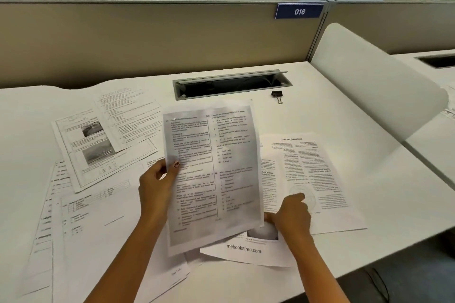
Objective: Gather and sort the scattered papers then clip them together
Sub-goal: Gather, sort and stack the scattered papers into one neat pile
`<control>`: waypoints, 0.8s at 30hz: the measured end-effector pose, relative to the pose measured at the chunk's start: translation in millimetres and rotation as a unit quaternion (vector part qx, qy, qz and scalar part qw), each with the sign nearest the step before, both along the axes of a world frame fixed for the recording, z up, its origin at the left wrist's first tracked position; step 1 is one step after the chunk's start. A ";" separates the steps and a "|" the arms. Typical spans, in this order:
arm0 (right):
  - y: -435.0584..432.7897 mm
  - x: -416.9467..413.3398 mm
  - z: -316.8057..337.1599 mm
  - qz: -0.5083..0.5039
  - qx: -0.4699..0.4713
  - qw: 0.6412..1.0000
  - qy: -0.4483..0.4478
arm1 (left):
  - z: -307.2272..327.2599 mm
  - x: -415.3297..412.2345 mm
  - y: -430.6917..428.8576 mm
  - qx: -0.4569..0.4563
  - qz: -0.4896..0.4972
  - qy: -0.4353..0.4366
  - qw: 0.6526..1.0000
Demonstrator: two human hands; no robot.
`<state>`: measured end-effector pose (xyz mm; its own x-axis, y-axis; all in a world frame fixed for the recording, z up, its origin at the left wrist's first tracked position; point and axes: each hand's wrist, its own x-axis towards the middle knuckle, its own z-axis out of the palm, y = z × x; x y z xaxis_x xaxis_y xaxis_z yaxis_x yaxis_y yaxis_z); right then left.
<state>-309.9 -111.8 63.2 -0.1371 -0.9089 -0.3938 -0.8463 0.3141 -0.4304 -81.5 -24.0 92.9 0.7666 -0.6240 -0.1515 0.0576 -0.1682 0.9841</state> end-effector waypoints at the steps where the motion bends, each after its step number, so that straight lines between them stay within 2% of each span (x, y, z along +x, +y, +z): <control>1: -2.9 -0.4 -0.2 0.010 -0.003 1.000 -0.009 | 0.1 1.2 1.2 -0.007 -0.008 0.010 1.000; 4: -11.7 -3.3 3.4 0.059 -0.067 0.996 -0.005 | 4.9 4.2 4.8 -0.028 -0.034 0.026 0.999; 6: -22.7 -5.7 10.3 0.082 -0.138 0.986 -0.042 | 9.6 10.0 7.5 -0.040 -0.066 -0.005 0.997; 9: -49.0 -8.4 40.6 0.150 -0.192 0.960 -0.139 | 20.3 20.0 10.0 -0.065 -0.136 -0.079 0.985; 10: -59.1 -9.1 55.2 0.195 -0.212 0.947 -0.145 | 24.5 22.9 9.4 -0.072 -0.156 -0.117 0.978; 13: -88.1 -3.9 98.3 0.361 -0.280 0.887 -0.074 | 40.6 28.9 2.9 -0.078 -0.179 -0.258 0.946; 18: -103.4 28.5 160.7 0.496 -0.288 0.819 -0.007 | 71.1 24.5 -11.1 -0.082 -0.172 -0.460 0.867; 21: -88.7 58.3 186.5 0.549 -0.276 0.789 -0.015 | 80.3 18.1 -20.2 -0.062 -0.174 -0.556 0.811; 22: -84.1 67.3 191.5 0.567 -0.269 0.778 -0.025 | 81.6 15.3 -22.6 -0.054 -0.169 -0.566 0.805; 24: -76.4 83.0 199.4 0.595 -0.271 0.756 -0.028 | 85.5 10.4 -23.3 -0.048 -0.153 -0.551 0.819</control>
<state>-226.9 -188.2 262.6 0.9081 -0.4050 0.1066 -0.3657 -0.8910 -0.2691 -71.1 -47.3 178.4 0.2107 -0.7804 0.5887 -0.9046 0.0726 0.4201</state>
